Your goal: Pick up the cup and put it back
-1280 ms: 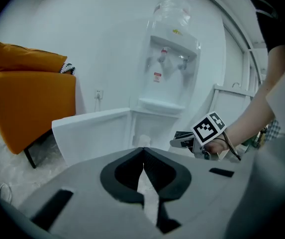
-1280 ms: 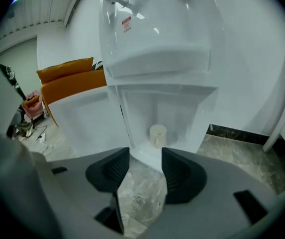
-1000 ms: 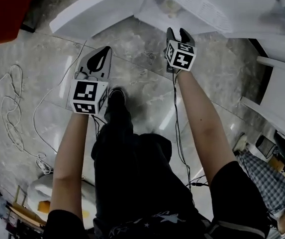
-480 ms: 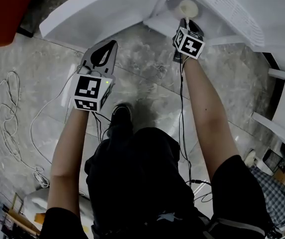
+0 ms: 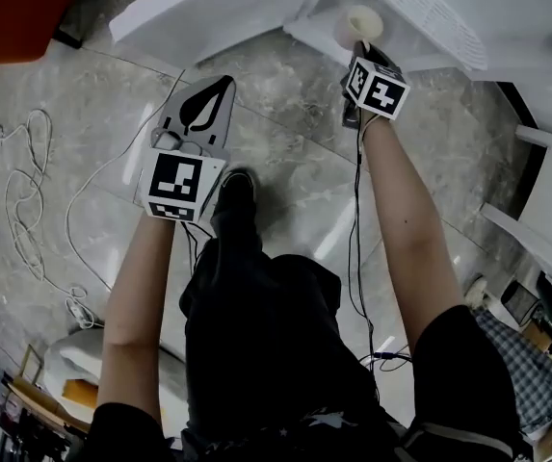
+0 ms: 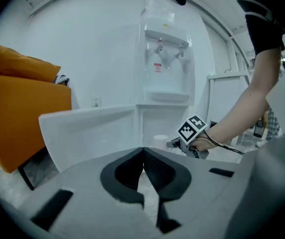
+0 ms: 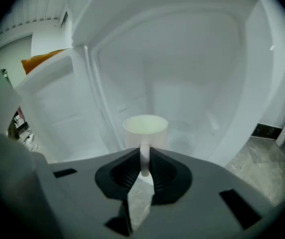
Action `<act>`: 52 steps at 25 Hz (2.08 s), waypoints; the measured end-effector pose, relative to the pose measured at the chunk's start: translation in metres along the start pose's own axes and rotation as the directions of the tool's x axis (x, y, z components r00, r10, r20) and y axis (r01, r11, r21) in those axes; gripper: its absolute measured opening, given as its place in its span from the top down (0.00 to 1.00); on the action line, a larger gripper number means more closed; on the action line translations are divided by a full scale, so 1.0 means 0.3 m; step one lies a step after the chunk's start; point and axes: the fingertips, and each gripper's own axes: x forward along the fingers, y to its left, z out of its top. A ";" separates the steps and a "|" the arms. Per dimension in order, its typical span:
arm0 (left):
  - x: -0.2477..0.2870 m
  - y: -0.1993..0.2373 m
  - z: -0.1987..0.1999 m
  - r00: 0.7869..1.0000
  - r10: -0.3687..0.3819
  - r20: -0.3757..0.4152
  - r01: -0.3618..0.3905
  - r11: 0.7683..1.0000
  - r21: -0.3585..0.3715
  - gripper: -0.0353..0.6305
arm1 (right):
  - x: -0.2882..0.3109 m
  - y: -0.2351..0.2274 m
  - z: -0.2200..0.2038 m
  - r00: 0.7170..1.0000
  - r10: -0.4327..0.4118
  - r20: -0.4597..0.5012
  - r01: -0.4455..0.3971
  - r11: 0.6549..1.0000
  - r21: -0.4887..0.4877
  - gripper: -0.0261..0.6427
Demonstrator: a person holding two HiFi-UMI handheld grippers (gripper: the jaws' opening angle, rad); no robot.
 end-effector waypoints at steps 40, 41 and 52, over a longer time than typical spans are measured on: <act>-1.668 -0.930 0.863 0.936 0.352 0.005 -0.323 0.863 -0.389 0.93 | -2.423 0.171 0.323 0.961 0.246 0.128 -0.229 0.963 -0.139 0.89; -1.712 -0.953 0.864 0.934 0.356 0.008 -0.326 0.864 -0.384 0.93 | -2.474 0.175 0.316 0.958 0.252 0.140 -0.231 0.961 -0.149 0.89; -2.117 -1.225 0.910 0.933 0.347 0.092 -0.309 0.906 -0.290 0.93 | -2.970 0.318 0.148 0.917 0.335 0.219 -0.278 0.927 -0.253 0.89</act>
